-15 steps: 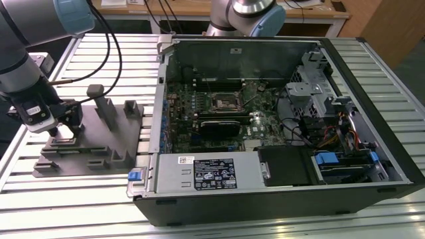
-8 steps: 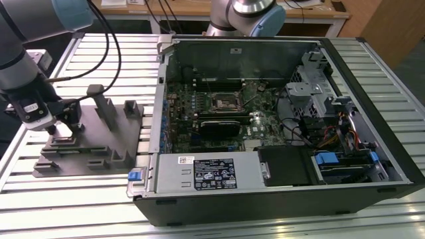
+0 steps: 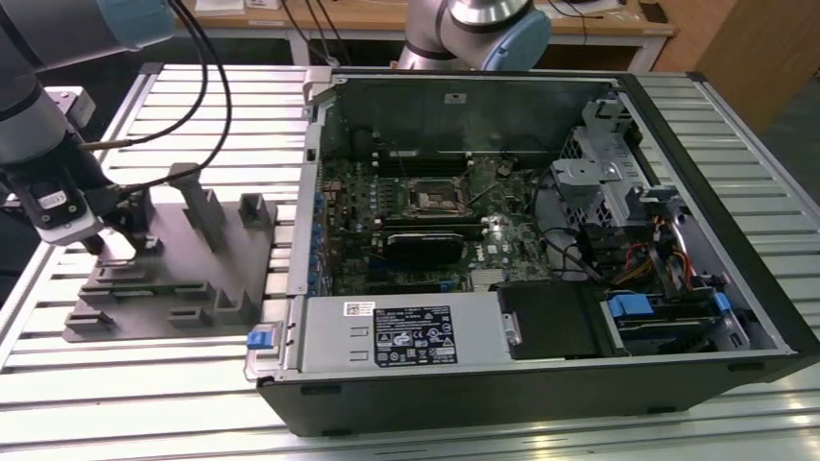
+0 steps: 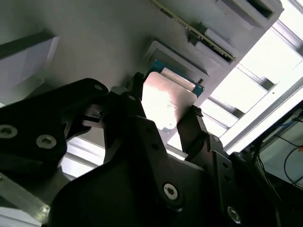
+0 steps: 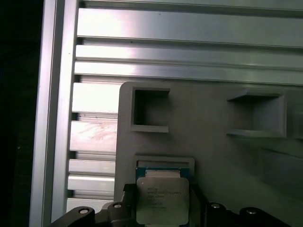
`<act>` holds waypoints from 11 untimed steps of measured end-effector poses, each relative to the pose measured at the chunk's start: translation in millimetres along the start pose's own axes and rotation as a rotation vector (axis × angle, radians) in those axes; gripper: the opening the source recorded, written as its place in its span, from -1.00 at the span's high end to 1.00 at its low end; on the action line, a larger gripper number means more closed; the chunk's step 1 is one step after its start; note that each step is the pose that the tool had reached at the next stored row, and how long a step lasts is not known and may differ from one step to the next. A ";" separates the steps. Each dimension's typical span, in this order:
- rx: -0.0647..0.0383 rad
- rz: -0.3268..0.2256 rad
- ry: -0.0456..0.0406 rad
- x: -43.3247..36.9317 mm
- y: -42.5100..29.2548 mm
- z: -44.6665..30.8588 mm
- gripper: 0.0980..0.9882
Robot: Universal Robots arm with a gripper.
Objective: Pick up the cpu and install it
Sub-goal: 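Pick up the cpu and move it towards the insertion slot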
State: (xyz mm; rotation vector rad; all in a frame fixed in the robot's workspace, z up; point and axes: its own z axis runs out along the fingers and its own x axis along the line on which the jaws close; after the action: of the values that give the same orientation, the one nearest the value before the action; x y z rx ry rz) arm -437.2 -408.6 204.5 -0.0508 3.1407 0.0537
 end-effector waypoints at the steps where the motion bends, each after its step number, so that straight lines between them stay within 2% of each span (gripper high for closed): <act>1: 0.000 0.000 -0.0001 0.0 0.1 -1.9 0.00; 8: -0.001 0.000 0.0021 0.0 0.6 -16.3 0.00; 11: -0.001 0.000 0.0024 0.0 0.8 -24.7 0.00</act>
State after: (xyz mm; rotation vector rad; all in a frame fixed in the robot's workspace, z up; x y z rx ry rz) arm -437.2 -408.6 229.3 -0.0507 3.1431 0.0554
